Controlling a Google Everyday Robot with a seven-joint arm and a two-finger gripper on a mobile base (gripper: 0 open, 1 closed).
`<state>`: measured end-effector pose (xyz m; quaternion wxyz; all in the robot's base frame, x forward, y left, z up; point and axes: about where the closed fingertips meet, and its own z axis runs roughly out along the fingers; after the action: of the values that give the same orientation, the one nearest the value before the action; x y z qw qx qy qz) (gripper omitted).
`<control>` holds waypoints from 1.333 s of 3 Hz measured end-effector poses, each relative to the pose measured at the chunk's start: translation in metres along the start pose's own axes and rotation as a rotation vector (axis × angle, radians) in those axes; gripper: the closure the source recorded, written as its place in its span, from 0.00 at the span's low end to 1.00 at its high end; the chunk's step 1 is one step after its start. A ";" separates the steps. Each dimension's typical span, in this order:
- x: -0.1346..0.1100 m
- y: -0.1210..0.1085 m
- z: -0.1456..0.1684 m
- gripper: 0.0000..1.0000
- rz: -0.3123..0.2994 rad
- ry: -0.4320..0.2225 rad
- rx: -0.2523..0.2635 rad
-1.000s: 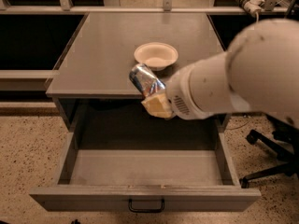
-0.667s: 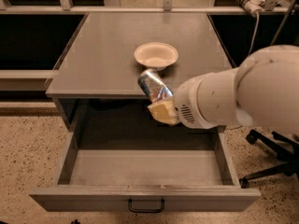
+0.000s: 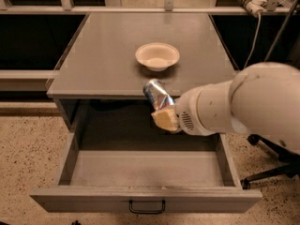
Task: Place redbull can into top drawer
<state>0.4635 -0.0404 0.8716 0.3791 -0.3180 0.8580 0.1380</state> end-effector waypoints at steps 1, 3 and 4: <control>0.047 -0.012 0.052 1.00 0.151 0.056 -0.036; 0.110 -0.011 0.126 1.00 0.350 0.158 -0.103; 0.133 -0.004 0.153 1.00 0.404 0.185 -0.122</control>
Offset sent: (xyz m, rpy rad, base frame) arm 0.0253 0.0005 -0.1977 0.2124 0.4035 -0.2021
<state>0.4841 -0.0291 0.6706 0.2437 -0.1734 0.9254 0.2329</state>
